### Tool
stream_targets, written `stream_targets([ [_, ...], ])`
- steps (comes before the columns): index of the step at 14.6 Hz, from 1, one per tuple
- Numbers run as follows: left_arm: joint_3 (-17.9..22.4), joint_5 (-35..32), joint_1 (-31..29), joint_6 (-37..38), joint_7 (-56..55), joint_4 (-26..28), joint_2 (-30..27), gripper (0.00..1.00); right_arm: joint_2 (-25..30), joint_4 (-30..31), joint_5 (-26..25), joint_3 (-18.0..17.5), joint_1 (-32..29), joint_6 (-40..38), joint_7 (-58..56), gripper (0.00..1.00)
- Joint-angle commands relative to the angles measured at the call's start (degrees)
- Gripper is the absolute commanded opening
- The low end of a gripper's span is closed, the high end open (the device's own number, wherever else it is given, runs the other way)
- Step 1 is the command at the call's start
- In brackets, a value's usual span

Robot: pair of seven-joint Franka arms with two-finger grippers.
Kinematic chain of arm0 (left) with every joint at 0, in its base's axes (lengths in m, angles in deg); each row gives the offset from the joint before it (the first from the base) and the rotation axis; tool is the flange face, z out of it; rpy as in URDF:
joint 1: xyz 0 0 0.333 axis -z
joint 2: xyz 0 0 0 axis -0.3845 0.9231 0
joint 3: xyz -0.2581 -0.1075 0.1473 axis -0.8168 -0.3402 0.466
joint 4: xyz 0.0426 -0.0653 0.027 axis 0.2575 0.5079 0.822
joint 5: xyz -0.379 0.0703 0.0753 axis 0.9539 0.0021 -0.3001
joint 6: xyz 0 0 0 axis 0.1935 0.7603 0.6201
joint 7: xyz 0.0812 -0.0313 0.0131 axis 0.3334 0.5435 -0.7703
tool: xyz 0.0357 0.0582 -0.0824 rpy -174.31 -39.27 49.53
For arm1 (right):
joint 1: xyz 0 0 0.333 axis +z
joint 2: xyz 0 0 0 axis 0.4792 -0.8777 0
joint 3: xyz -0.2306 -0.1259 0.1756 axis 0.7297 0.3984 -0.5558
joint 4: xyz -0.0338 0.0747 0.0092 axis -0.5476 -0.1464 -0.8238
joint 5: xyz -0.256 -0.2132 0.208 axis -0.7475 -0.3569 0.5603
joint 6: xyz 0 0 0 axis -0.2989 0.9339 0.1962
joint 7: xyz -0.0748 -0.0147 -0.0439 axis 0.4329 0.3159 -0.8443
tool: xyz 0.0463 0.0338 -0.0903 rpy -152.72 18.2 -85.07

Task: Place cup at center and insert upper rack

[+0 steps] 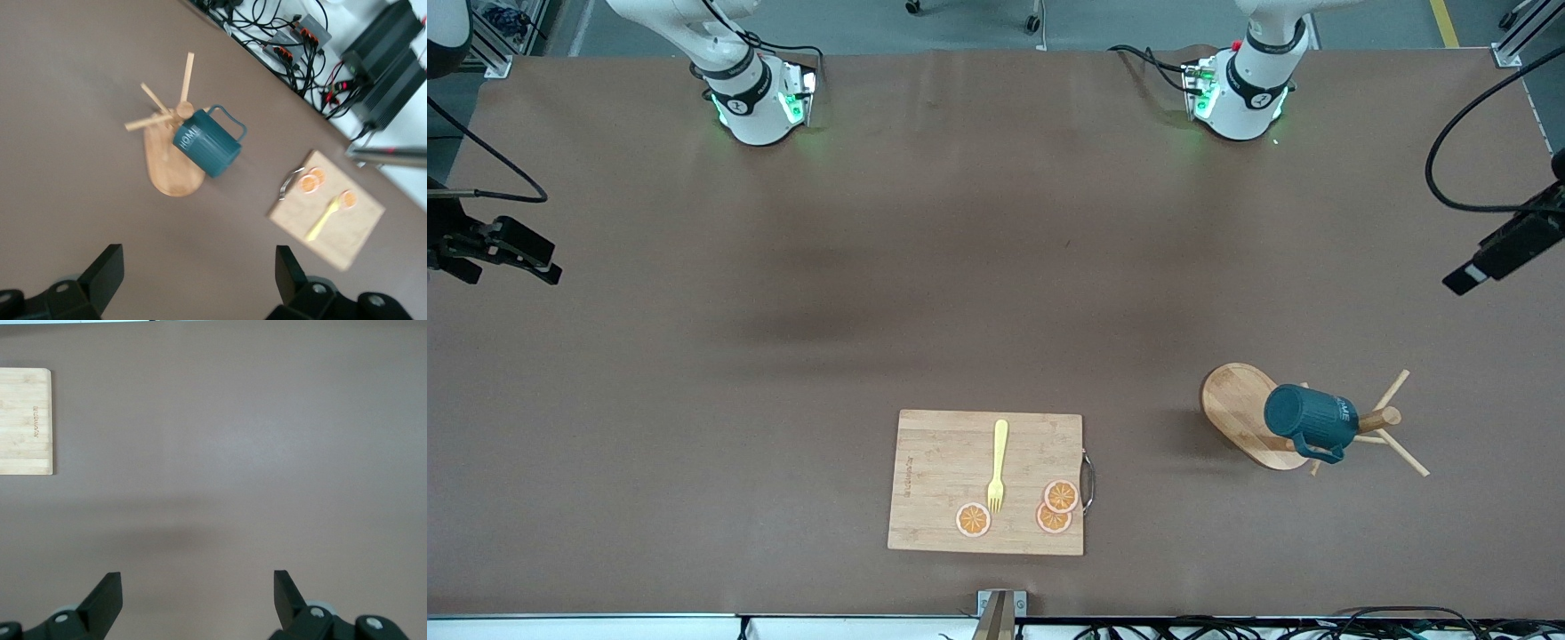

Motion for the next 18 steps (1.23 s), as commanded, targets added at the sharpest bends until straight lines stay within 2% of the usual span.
stream_targets([
  [1, -1.0, -2.5, -0.3, 0.5, 16.2, 1.4, -0.9, 1.0, 0.1, -0.6, -0.8, -0.3, -0.4, -0.4, -0.3, 1.0],
  [2, -0.8, -2.3, -0.5, 0.6, 22.2, 1.7, -0.8, 1.0, 0.1, -0.6, -0.8, -0.3, -0.4, -0.3, -0.3, 1.0],
  [4, -0.4, -2.6, -0.3, 1.2, 27.0, 1.9, -0.3, 1.0, 0.1, -0.9, -0.8, -0.3, -0.4, -0.4, -0.2, 1.0],
  [7, -0.8, -6.3, -0.3, 1.0, 29.9, 1.4, -0.3, 1.0, 0.0, -0.9, -0.6, -0.3, -0.3, -0.5, -0.2, 1.0],
  [15, -0.2, -6.3, 0.6, 0.7, 31.4, 0.9, -0.4, 1.0, -0.1, -0.8, -0.6, -0.3, -0.4, -0.5, -0.3, 1.0],
  [16, 1.5, -6.2, 3.6, 0.7, 31.3, 0.8, -0.5, 1.0, -0.2, -0.8, -0.6, -0.3, -0.4, -0.5, -0.3, 1.0],
  [17, 5.4, -6.0, 7.0, 0.8, 30.7, 0.6, -0.5, 1.0, -0.2, -0.8, -0.6, -0.3, -0.5, -0.5, -0.3, 1.0],
  [18, 7.3, -6.0, 9.0, 0.7, 30.6, 0.6, -0.5, 1.0, -0.2, -0.8, -0.7, -0.3, -0.5, -0.5, -0.4, 1.0],
])
